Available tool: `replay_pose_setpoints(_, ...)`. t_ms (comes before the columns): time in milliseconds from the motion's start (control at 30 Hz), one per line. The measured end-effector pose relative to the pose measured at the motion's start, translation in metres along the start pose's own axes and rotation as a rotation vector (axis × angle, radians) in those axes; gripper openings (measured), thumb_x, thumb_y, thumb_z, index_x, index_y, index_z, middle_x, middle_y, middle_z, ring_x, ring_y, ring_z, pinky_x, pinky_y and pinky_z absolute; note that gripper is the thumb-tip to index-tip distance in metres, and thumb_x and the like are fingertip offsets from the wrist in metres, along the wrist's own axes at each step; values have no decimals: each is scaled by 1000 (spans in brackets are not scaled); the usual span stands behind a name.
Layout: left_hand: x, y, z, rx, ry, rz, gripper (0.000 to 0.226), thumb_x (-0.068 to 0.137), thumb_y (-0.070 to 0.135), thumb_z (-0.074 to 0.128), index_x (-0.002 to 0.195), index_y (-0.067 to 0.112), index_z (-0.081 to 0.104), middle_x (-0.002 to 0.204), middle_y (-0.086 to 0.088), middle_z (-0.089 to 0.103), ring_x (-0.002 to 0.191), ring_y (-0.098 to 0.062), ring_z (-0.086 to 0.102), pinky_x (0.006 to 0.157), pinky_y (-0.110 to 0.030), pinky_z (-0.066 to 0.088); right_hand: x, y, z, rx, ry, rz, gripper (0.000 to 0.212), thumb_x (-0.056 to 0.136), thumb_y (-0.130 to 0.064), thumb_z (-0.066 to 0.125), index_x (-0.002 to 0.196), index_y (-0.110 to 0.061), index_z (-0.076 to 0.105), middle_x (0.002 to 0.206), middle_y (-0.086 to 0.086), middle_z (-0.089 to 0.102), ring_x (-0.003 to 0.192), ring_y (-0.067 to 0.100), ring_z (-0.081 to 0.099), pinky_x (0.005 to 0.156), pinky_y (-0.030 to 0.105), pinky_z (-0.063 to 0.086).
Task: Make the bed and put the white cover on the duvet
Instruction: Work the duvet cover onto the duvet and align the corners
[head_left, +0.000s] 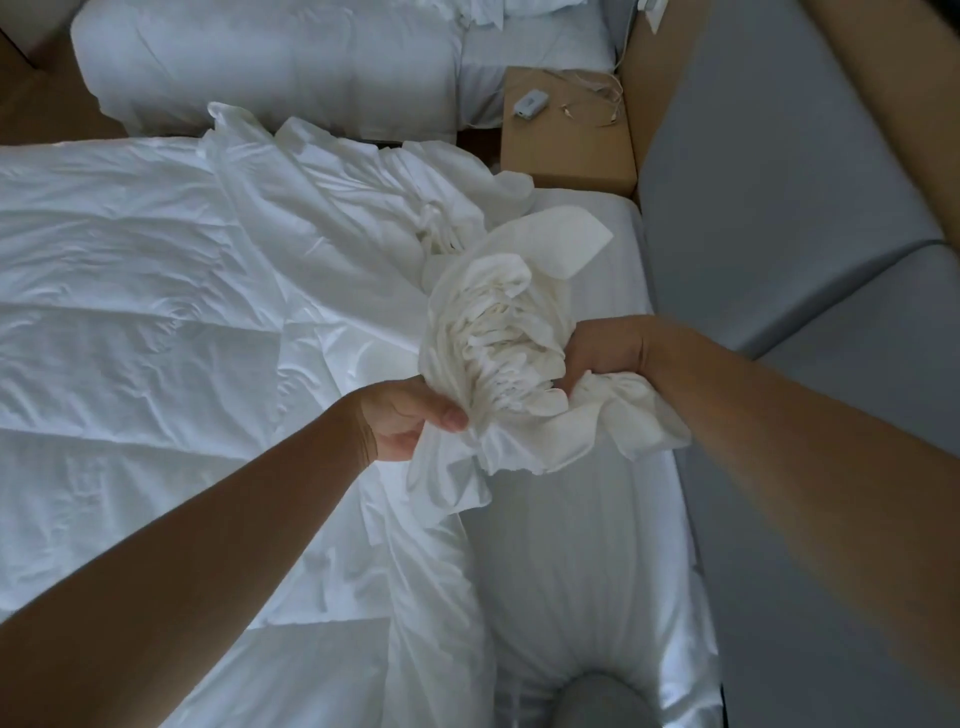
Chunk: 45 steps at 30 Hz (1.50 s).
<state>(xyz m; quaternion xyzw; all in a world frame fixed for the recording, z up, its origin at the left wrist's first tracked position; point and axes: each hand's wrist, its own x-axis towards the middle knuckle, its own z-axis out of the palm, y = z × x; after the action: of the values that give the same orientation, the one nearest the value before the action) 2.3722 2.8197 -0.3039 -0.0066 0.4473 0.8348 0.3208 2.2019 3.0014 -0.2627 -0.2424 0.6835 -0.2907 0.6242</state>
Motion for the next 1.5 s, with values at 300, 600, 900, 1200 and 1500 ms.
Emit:
replay_pose_setpoints(300, -1, 5, -5, 311, 423, 139, 72, 66, -10, 77, 133, 11, 61, 129, -16, 68, 122, -32, 64, 105, -50, 50, -7, 3, 14, 240, -39, -22, 42, 72, 2, 79, 110, -14, 69, 103, 2, 77, 93, 18, 75, 73, 29, 60)
replay_pose_setpoints(600, 17, -20, -11, 741, 1020, 357, 46, 62, 33, 88, 102, 14, 73, 97, 4, 77, 94, -12, 73, 87, -40, 59, 18, 26, 57, -87, 535, -201, 54, 76, -20, 86, 119, -29, 54, 113, -11, 63, 110, 11, 60, 96, 29, 50)
replay_pose_setpoints(900, 20, -56, 18, 928, 1088, 594, 46, 73, 41, 74, 105, 9, 67, 98, 7, 72, 93, -7, 69, 78, -24, 56, 9, 52, 86, -616, 545, 1, 31, 108, -21, 42, 127, 1, 54, 124, 16, 59, 113, 29, 55, 95, 28, 36)
replay_pose_setpoints(1200, -60, -31, -3, 72, 178, -147, 71, 72, 15, 72, 140, 4, 56, 140, -12, 61, 133, -26, 54, 116, -39, 38, 35, 64, 78, -1117, 1143, -980, 17, 84, 3, 62, 71, -8, 66, 64, 5, 57, 57, 23, 46, 47, 32, 36)
replay_pose_setpoints(1500, -12, -44, 22, 502, 870, -127, 29, 87, -6, 55, 92, 11, 78, 82, -17, 72, 69, -20, 64, 63, -31, 52, 44, 67, 76, -1306, 1019, -1167, 21, 82, 5, 56, 71, -12, 60, 65, 4, 56, 59, 22, 42, 53, 35, 34)
